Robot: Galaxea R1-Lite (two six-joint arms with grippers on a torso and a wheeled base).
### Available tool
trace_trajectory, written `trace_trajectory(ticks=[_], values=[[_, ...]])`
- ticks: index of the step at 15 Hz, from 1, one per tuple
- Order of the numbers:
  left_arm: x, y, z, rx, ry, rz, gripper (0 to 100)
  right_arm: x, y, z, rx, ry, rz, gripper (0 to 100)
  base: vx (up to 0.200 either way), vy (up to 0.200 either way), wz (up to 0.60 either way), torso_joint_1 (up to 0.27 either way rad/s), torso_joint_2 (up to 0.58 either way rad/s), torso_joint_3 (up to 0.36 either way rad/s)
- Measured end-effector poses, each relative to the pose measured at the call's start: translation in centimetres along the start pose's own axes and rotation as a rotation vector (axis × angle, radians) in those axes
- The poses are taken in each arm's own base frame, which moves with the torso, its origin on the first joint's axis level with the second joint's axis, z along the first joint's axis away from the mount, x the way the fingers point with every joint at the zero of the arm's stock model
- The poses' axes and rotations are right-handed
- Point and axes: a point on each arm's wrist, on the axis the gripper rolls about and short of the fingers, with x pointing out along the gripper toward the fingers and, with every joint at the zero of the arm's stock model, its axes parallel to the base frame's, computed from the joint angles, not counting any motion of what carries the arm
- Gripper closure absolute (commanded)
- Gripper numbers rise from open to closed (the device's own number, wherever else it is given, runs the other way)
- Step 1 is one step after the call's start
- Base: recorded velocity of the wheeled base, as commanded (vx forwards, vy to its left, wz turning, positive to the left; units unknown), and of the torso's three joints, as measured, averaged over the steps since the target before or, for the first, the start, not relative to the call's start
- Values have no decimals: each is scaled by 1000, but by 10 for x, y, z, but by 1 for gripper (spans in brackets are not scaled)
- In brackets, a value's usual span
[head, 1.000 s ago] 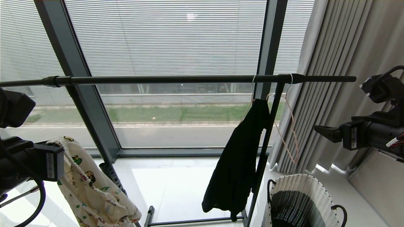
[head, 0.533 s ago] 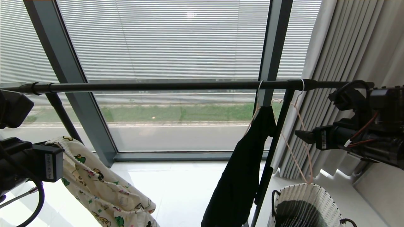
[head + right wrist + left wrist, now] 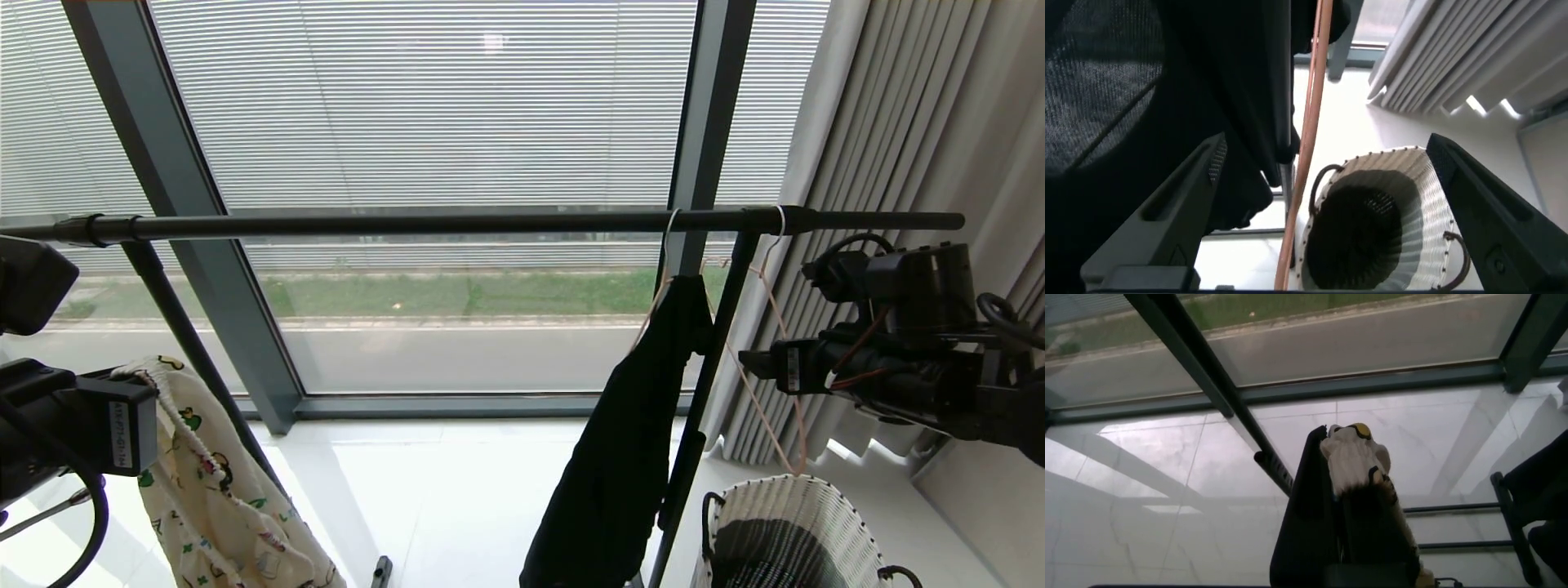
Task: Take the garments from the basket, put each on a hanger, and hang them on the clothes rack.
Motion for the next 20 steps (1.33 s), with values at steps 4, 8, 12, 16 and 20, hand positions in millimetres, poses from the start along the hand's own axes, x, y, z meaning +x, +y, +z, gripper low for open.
trace_trajectory(ticks=[4, 8, 12, 16, 20], values=[[-2, 0, -3, 0, 0, 0, 100, 13, 5, 6, 21, -5, -7, 0, 0, 0, 0, 0, 0, 0], [-4, 1, -4, -1, -4, 0, 100, 18, 12, 1, 8, 13, 2, 100, 0, 0, 0, 0, 0, 0], [-5, 1, -3, -3, -8, 2, 100, 23, 15, -3, 0, 29, 3, 100, 0, 0, 0, 0, 0, 0], [-5, 2, -3, -5, -11, 3, 100, 24, 14, -3, 0, 26, -31, 100, 0, 0, 0, 0, 0, 0], [-6, 2, -3, -6, -12, 3, 100, 23, 13, -2, 22, 10, -77, 100, 0, 0, 0, 0, 0, 0]])
